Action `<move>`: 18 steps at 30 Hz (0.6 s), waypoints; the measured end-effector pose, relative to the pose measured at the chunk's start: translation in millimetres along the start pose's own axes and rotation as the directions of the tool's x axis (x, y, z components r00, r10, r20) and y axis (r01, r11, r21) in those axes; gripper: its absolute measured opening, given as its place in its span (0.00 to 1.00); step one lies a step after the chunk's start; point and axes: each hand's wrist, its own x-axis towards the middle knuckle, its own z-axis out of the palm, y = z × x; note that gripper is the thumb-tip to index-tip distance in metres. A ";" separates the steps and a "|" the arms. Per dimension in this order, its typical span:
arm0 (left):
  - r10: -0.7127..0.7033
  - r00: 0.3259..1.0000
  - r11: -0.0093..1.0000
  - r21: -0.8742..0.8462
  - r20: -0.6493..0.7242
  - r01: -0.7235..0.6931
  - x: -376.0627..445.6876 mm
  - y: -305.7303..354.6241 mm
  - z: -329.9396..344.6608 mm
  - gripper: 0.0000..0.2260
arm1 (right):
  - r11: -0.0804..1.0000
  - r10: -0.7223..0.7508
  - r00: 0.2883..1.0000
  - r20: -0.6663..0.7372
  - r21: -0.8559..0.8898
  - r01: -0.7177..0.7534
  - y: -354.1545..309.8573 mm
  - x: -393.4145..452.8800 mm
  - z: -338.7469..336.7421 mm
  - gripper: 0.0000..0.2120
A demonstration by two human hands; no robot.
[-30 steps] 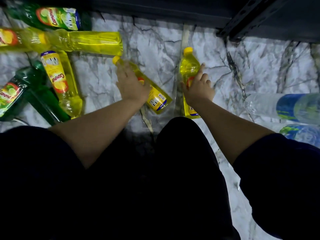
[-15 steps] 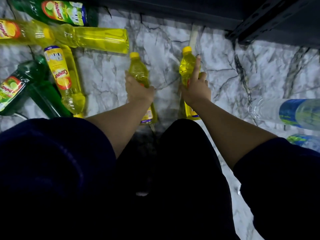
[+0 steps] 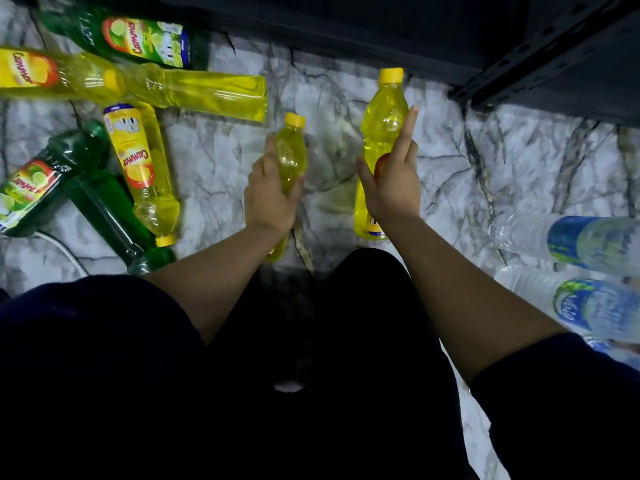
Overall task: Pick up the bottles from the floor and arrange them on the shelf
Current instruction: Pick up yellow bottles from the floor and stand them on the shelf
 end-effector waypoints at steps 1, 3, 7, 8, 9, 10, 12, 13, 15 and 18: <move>0.024 0.999 0.997 -0.070 -0.022 -0.026 -3.6 7.3 -13.7 0.38 | 1.000 -0.015 1.000 -0.017 0.018 0.015 -9.3 -4.0 -9.5 0.48; 0.063 0.995 0.978 -0.192 -0.073 -0.076 -8.4 31.5 -49.6 0.37 | 0.997 -0.050 0.996 -0.070 0.057 0.054 -34.3 -10.3 -33.6 0.47; 0.180 0.965 0.936 -0.268 -0.188 -0.227 -12.4 96.1 -133.2 0.36 | 0.986 -0.096 0.979 -0.182 0.117 0.118 -96.8 -19.9 -95.6 0.47; 0.218 0.952 0.921 -0.279 -0.213 -0.273 -14.1 113.5 -155.9 0.36 | 0.983 -0.109 0.969 -0.220 0.120 0.138 -114.1 -22.3 -114.3 0.47; 0.253 0.938 0.905 -0.285 -0.238 -0.317 -15.9 131.1 -178.3 0.36 | 0.980 -0.123 0.959 -0.255 0.122 0.159 -131.9 -24.6 -133.7 0.47; 0.285 0.920 0.890 -0.284 -0.267 -0.358 -17.8 148.7 -200.6 0.36 | 0.975 -0.137 0.949 -0.284 0.131 0.180 -150.0 -26.5 -153.5 0.47; 0.336 0.889 0.859 -0.286 -0.311 -0.425 -22.1 184.3 -243.2 0.37 | 0.967 -0.149 0.931 -0.334 0.148 0.208 -186.3 -30.5 -192.6 0.47; 0.355 0.875 0.843 -0.291 -0.331 -0.452 -25.1 202.2 -263.8 0.37 | 0.964 -0.153 0.917 -0.368 0.148 0.220 -204.2 -33.6 -212.2 0.48; 0.388 0.837 0.800 -0.310 -0.386 -0.514 -31.8 237.8 -302.3 0.37 | 0.956 -0.168 0.876 -0.452 0.142 0.257 -237.9 -40.7 -250.9 0.49; 0.435 0.745 0.719 -0.303 -0.506 -0.626 -44.1 289.5 -354.4 0.38 | 0.925 -0.218 0.789 -0.574 0.137 0.355 -285.1 -51.1 -307.4 0.50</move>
